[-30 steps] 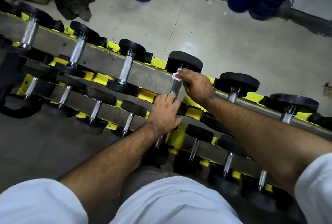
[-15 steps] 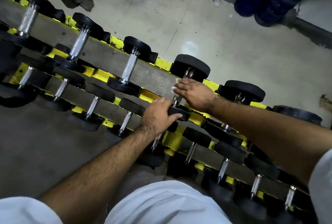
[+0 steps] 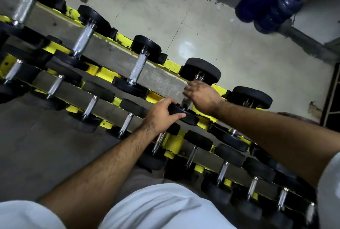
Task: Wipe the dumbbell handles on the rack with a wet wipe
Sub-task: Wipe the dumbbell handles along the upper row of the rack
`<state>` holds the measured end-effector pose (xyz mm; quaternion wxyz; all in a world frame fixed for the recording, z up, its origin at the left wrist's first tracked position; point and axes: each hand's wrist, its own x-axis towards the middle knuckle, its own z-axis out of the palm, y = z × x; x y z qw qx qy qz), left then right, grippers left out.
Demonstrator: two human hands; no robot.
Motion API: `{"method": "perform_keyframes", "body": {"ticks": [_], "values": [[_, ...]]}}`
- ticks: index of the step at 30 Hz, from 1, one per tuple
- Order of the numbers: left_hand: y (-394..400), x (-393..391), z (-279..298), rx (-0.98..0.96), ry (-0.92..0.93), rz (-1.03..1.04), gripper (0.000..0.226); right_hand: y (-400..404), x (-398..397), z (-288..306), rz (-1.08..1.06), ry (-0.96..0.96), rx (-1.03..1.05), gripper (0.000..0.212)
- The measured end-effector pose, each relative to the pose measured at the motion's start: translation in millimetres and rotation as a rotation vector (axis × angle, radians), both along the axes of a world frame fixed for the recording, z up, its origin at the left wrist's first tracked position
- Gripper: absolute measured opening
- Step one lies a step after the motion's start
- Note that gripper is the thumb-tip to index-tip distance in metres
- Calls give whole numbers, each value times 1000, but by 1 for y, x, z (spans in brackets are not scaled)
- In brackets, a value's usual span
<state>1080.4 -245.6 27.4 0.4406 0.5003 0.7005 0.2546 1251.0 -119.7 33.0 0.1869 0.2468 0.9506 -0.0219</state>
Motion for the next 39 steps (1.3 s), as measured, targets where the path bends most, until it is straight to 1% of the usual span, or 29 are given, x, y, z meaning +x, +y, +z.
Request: {"method": "perform_keyframes", "body": {"ticks": [2, 3, 5, 8, 12, 13, 16, 17, 19, 20, 21, 23, 24, 26, 28, 30, 32, 34, 36, 39], "values": [[1, 0, 0, -4, -5, 22, 47, -17, -4, 1, 153, -37, -160, 40], [1, 1, 0, -12, -13, 29, 47, -12, -5, 7, 187, -39, -199, 40], [1, 2, 0, -18, -14, 40, 47, 9, -7, 13, 178, -31, -157, 37], [2, 0, -1, -32, -28, 42, 50, 20, -7, 18, 62, -49, -35, 39], [2, 2, -1, -18, -12, 21, 48, -11, -17, 16, 193, -136, -184, 35], [2, 2, -1, -23, -9, 23, 49, -5, -20, 18, 182, -161, -162, 34], [2, 4, 0, -38, 26, 17, 54, 16, -27, 23, 47, -225, 20, 24], [2, 5, -1, -43, 28, 20, 55, 14, -31, 23, 18, -252, 33, 22], [3, 4, 1, -55, 31, 12, 54, -5, -38, 19, 40, -347, -34, 21], [3, 4, 2, -59, 31, 6, 53, -11, -38, 17, 70, -359, -87, 23], [3, 5, 1, -60, 24, 4, 53, -10, -36, 18, 82, -344, -112, 24], [3, 5, 2, -58, 14, 8, 53, 8, -32, 25, 57, -303, -55, 24], [2, 6, 3, -55, 14, 6, 54, 14, -31, 28, 26, -303, -1, 26], [2, 5, 4, -54, 14, 6, 54, 12, -36, 31, -40, -387, 89, 35], [3, 4, 2, -58, 14, -3, 53, 0, -41, 30, -53, -493, 73, 50], [3, 2, 1, -55, 11, -1, 53, -1, -40, 30, -54, -512, 44, 59], [3, 2, 2, -58, 10, -3, 53, 6, -42, 35, -83, -556, 79, 66], [3, 3, 2, -56, 6, -10, 52, 3, -46, 36, -85, -648, 131, 72], [2, 4, 3, -51, 6, -7, 52, -2, -50, 35, -49, -710, 128, 75], [2, 3, 3, -50, 3, -7, 52, 1, -53, 34, -11, -698, 192, 68]]}}
